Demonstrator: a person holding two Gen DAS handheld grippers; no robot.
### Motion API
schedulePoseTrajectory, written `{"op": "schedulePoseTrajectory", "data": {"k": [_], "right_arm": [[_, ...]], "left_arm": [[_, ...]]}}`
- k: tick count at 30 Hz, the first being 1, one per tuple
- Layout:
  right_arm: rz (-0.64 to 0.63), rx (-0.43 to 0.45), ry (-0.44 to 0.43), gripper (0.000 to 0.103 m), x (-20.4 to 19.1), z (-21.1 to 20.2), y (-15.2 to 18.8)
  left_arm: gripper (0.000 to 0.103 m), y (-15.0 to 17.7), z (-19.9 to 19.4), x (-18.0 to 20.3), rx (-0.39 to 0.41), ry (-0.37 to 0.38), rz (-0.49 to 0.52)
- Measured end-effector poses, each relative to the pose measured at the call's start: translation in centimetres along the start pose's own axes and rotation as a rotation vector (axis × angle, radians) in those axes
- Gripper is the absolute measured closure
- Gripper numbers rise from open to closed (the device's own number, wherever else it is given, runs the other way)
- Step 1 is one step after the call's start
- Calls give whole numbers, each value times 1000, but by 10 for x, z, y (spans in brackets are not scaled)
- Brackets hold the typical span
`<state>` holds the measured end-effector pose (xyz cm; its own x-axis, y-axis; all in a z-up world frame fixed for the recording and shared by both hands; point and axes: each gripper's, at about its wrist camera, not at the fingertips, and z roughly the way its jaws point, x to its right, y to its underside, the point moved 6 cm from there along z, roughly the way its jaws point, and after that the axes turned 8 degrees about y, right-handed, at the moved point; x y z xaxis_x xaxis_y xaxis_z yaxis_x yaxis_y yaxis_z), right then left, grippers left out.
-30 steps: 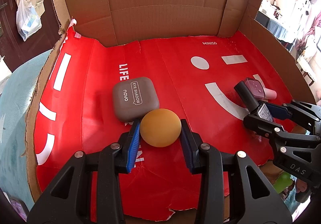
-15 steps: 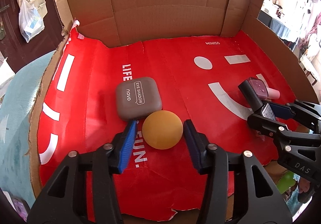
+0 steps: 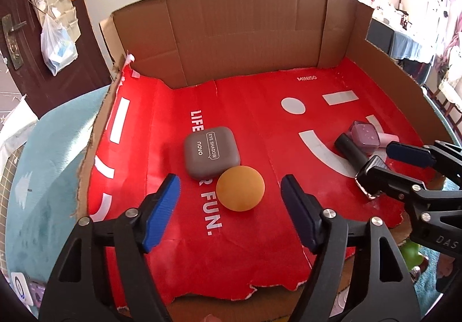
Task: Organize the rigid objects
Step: 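Open both tools releasing the items and lift away, then withdraw both open tools from the box toward the objects on the blanket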
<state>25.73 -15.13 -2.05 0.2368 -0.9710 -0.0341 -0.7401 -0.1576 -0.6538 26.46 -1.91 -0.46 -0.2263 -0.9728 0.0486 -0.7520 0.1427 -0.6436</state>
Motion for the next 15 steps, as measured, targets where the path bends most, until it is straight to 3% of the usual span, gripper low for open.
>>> {"op": "schedulePoseTrajectory", "data": {"k": [7,12,15], "right_arm": [[6,51,-8,39,-1,-24,0],[18,90,-22,24,-1,-42,2],[18,113,-26,16,-2,-53,4]], "left_arm": [[18,1,-17,7,28,-11,14],[7,4,-36,13,64,-7,18],[6,5,-45,14,80,-5,18]]}}
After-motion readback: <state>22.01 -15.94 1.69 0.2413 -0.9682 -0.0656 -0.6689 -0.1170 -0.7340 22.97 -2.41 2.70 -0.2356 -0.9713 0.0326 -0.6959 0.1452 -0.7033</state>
